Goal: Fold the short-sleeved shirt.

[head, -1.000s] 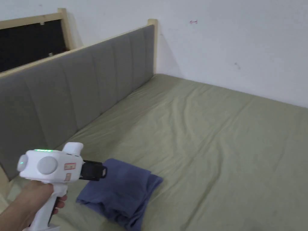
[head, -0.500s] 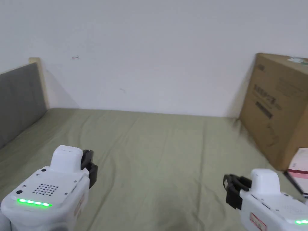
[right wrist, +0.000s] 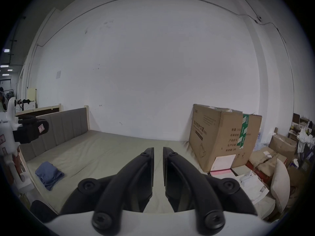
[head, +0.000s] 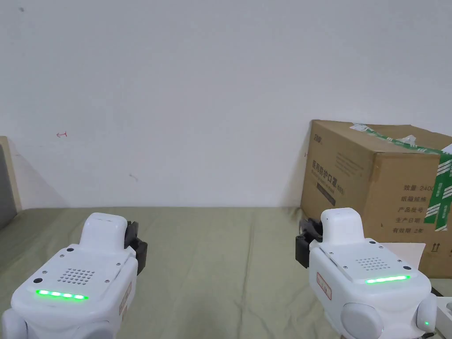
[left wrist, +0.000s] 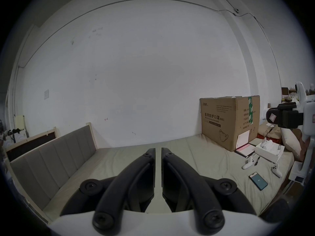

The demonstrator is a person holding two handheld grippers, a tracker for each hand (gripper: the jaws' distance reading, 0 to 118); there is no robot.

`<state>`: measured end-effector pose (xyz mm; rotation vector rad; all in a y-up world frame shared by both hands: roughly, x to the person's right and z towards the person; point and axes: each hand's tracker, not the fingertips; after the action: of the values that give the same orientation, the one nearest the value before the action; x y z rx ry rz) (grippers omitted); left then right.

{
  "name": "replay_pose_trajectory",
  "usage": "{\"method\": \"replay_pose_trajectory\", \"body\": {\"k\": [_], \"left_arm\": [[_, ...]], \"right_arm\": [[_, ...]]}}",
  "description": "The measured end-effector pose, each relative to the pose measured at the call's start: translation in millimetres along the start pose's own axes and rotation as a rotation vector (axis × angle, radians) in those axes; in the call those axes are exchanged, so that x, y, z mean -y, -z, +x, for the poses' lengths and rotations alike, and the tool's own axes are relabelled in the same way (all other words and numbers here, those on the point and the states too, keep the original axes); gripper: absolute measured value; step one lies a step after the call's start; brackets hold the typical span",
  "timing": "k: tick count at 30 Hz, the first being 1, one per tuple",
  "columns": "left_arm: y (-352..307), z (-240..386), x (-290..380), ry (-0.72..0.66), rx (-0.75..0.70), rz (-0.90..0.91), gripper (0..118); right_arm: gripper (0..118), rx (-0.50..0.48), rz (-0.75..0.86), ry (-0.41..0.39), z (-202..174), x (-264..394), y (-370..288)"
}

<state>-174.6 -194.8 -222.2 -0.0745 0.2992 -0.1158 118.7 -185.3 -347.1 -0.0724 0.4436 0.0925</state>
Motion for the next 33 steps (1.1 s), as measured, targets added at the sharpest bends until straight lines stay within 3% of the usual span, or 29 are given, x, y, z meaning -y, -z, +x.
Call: {"method": "replay_pose_trajectory", "body": {"k": [2,5,9,11,13,15,19,24,29,33], "left_arm": [[-1,-4,-5,-0.019,-0.003,-0.01,8],[-4,-8,-12,-0.042,-0.009,0.012,11],[-6,-8,-16,-0.032,0.0,0.021,28],[-6,-8,-16,-0.027,0.006,0.02,41],[-6,-7,-16,-0.028,0.008,0.018,62],[-6,-6,-16,-0.033,0.016,0.02,72],[-5,-4,-16,-0.037,0.037,0.012,117],[-6,-3,-12,-0.06,0.058,0.031,118],[-6,-1,-10,-0.048,0.054,0.023,118],[-6,0,-9,-0.05,0.041,0.027,118]], "right_arm": [[27,-0.007,0.003,-0.011,-3,-5,1],[29,-0.022,-0.002,0.009,-6,-7,4],[36,-0.027,-0.011,0.03,-9,-4,7],[49,-0.028,0.04,0.04,-9,-7,4],[63,-0.03,0.022,0.041,-10,-6,3],[68,-0.056,0.023,0.029,-16,-4,3],[104,-0.051,0.015,0.037,-18,-3,0],[117,-0.059,0.042,0.035,-19,-1,-3],[118,-0.072,0.032,0.051,-21,-3,-5],[118,-0.027,0.001,0.062,-24,-6,-1]]}}
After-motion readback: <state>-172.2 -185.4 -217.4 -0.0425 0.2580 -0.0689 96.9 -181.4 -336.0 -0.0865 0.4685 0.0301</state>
